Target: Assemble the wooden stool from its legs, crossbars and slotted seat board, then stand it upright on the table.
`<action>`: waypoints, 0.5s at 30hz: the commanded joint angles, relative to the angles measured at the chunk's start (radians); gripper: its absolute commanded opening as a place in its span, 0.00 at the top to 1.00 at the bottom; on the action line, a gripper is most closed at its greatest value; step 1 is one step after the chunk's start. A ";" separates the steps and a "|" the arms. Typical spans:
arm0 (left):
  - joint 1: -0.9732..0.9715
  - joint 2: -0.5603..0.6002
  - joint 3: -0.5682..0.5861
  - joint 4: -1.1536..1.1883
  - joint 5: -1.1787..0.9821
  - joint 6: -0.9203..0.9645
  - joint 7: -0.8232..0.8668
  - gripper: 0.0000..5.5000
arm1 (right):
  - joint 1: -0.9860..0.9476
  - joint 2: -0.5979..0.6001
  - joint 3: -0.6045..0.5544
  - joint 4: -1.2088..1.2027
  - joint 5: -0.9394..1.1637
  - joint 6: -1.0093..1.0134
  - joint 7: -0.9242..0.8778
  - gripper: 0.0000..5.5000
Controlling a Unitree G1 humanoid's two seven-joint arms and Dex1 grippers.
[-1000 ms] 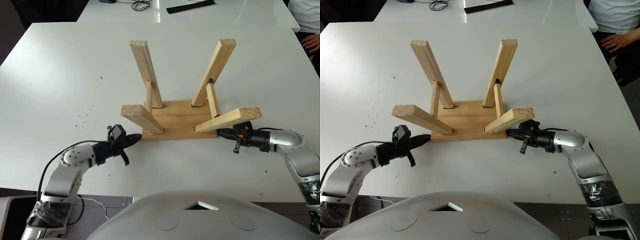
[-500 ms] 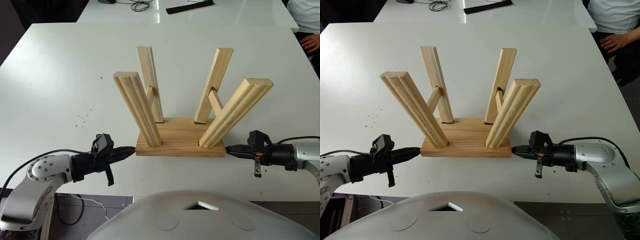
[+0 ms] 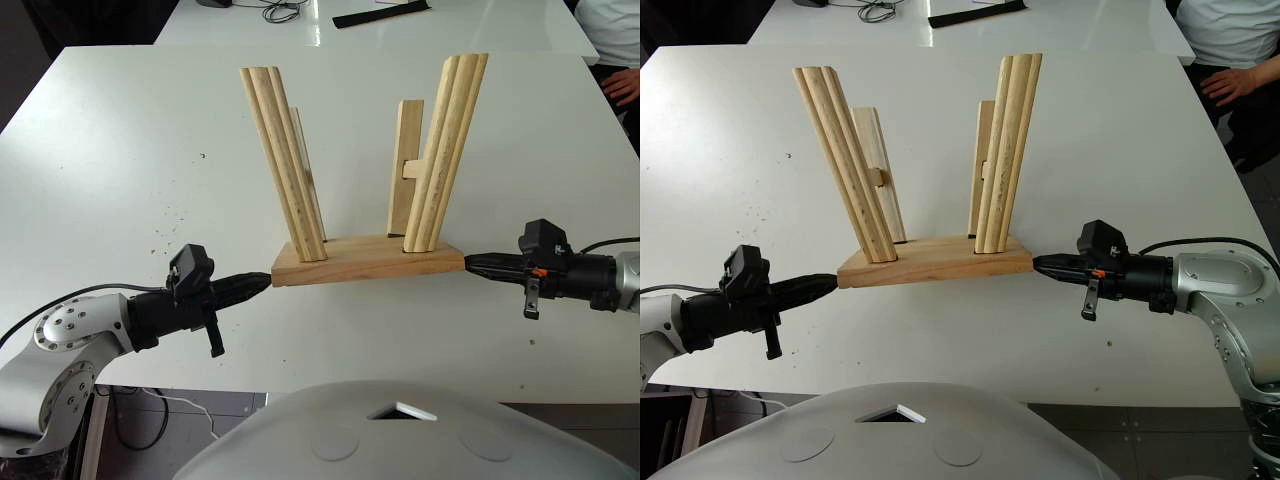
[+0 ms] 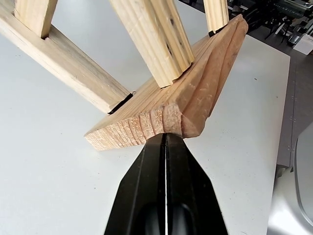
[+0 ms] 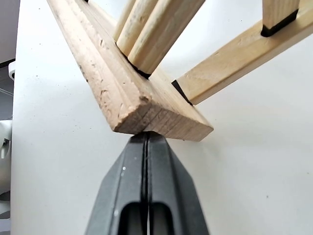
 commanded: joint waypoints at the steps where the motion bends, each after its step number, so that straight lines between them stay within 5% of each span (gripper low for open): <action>1: -0.042 -0.023 -0.043 -0.043 -0.071 -0.004 -0.027 1.00 | -0.044 0.030 0.035 -0.090 0.123 0.000 0.053 1.00; 15: -0.139 -0.065 -0.073 0.030 -0.014 -0.033 0.005 1.00 | -0.190 0.053 0.060 0.001 0.097 0.015 0.039 1.00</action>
